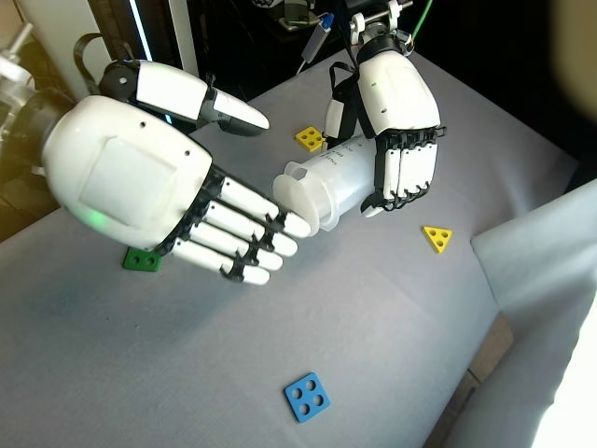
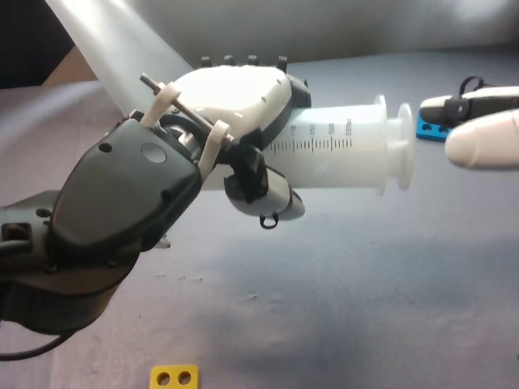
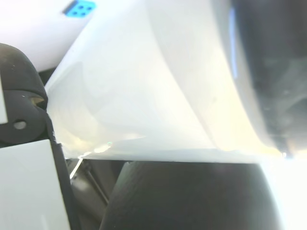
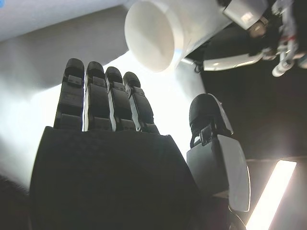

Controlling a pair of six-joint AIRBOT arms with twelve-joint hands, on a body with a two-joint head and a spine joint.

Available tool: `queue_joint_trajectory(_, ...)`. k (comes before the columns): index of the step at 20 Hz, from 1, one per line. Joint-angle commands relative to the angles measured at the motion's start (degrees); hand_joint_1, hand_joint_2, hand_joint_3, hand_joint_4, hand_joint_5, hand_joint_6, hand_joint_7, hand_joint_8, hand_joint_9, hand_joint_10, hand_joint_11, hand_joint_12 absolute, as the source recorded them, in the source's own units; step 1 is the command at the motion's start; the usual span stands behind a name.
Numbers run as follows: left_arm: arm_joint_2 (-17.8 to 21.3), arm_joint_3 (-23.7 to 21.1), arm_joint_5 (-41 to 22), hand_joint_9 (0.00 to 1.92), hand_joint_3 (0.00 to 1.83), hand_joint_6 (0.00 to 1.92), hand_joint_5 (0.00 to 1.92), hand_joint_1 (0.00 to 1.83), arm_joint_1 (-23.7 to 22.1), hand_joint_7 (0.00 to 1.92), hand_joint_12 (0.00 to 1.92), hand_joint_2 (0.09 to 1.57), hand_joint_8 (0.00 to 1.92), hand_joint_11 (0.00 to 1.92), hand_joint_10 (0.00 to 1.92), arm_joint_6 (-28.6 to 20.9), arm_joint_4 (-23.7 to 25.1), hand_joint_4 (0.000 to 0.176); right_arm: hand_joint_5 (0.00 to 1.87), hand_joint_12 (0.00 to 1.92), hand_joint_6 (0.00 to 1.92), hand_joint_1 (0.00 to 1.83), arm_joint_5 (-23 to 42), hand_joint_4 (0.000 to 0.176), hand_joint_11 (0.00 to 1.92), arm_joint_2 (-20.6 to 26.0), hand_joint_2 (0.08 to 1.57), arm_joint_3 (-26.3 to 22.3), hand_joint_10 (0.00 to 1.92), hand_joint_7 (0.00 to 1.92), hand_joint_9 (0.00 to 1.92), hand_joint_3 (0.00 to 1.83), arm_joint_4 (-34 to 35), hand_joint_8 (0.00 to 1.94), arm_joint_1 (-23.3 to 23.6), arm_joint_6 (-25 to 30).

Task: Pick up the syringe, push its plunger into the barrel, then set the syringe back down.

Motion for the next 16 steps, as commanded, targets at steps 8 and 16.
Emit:
queue_joint_trajectory(8,-1.5,0.0,-2.5,0.72,0.0,1.0,0.83,1.22,4.8,0.78,1.5,1.22,1.58,0.63,1.5,-4.0,9.5,0.0,0.07,0.13,0.0,0.0,-8.5,0.0,0.0,0.1,1.28,0.0,0.0,0.05,0.04,0.0,0.2,0.0,3.2,-16.4)
queue_joint_trajectory(16,-2.8,0.6,-2.5,0.74,0.0,0.99,0.84,1.22,9.5,0.79,1.47,1.21,1.55,0.64,1.45,-8.3,15.8,0.0,0.04,0.01,0.01,0.0,-14.6,0.0,0.02,-0.8,1.28,0.0,0.0,0.02,0.01,0.0,-12.9,0.01,3.3,-16.2)
